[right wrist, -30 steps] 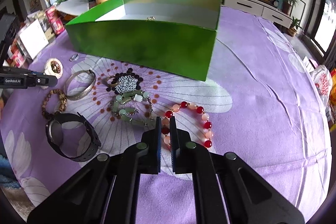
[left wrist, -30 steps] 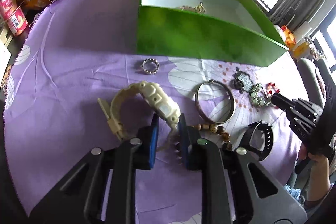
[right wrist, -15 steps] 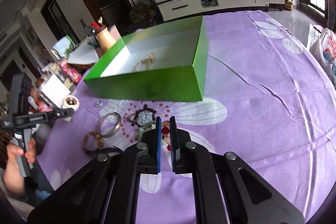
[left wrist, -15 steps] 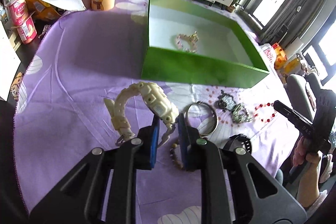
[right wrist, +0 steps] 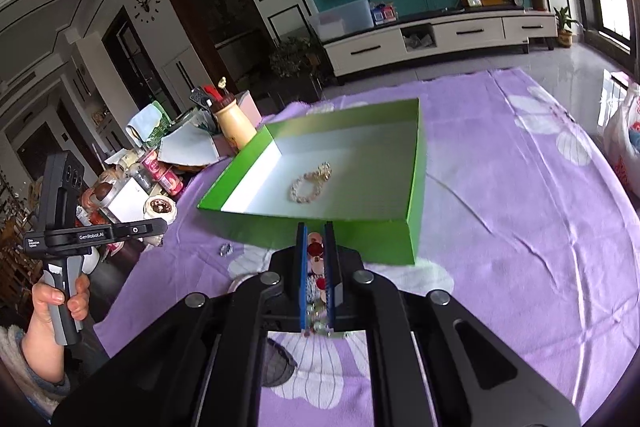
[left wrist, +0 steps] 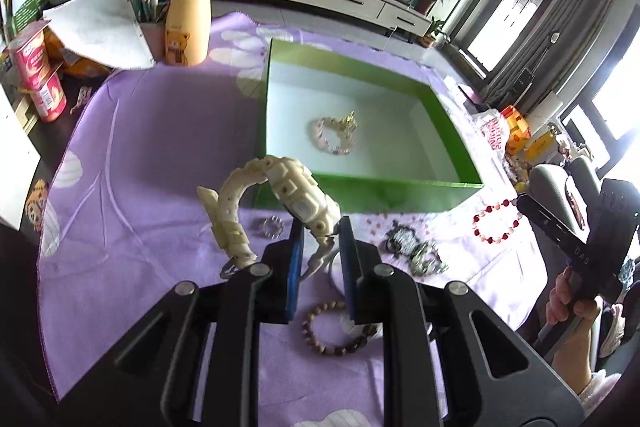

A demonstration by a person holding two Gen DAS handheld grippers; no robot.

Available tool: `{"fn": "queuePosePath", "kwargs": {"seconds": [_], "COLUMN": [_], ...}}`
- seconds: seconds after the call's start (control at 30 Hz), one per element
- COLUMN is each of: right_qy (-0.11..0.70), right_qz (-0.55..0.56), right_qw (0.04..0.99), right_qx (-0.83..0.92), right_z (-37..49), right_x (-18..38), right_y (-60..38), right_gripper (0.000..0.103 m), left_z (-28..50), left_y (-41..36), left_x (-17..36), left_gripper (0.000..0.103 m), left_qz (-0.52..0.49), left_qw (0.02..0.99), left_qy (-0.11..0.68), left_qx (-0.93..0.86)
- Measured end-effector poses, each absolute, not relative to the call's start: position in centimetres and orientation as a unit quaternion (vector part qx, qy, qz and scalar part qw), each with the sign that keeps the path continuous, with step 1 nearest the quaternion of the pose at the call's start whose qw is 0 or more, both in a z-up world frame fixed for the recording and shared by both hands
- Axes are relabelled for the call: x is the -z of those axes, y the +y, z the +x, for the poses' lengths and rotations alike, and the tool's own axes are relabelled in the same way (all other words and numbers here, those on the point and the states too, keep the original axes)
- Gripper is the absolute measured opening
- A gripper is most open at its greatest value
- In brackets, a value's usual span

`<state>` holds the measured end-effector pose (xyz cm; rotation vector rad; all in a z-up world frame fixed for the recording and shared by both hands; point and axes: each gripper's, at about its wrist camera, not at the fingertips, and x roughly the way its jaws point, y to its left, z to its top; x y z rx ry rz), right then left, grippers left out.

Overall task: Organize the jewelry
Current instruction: 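Lift both held pieces into the green box and open both tools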

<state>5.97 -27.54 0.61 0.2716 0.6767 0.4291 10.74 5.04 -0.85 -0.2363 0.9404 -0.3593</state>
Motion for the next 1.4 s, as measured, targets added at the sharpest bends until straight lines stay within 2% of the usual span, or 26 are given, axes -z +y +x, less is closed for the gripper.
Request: {"fn": "queuePosePath", "kwargs": {"seconds": [0.4,0.8,1.1,1.13,1.2,1.27,1.37,1.4], "right_qy": [0.296,0.337,0.354,0.355,0.354,0.353,0.349,0.349], "right_qz": [0.109,0.103,0.079,0.079,0.086,0.094,0.1,0.101], "right_qw": [0.929,0.917,0.917,0.917,0.917,0.918,0.919,0.919], "right_qx": [-0.193,-0.188,-0.168,-0.166,-0.162,-0.155,-0.151,-0.151], "right_z": [10.4,15.2,16.6,16.7,16.7,16.5,15.9,15.7], "right_x": [-3.0,0.0,1.6,1.7,1.7,1.7,1.5,1.4], "right_y": [-27.1,-25.9,-24.9,-24.9,-25.1,-25.5,-26.1,-26.2], "right_gripper": [0.007,0.007,0.007,0.009,0.017,0.03,0.03,0.03], "left_z": [15.7,21.9,23.5,23.6,23.6,23.5,23.0,22.8], "left_y": [1.8,-1.5,-2.8,-3.0,-3.2,-3.4,-3.6,-3.6], "left_x": [-1.3,2.5,4.8,4.9,4.8,4.3,3.3,2.9], "left_gripper": [0.017,0.017,0.023,0.024,0.025,0.031,0.036,0.04], "left_qz": [-0.101,-0.071,-0.041,-0.038,-0.033,-0.026,-0.023,-0.022], "left_qw": [0.872,0.852,0.843,0.843,0.845,0.851,0.858,0.86], "left_qy": [0.437,0.487,0.515,0.515,0.512,0.503,0.49,0.487], "left_qx": [0.198,0.182,0.154,0.152,0.152,0.148,0.15,0.15]}}
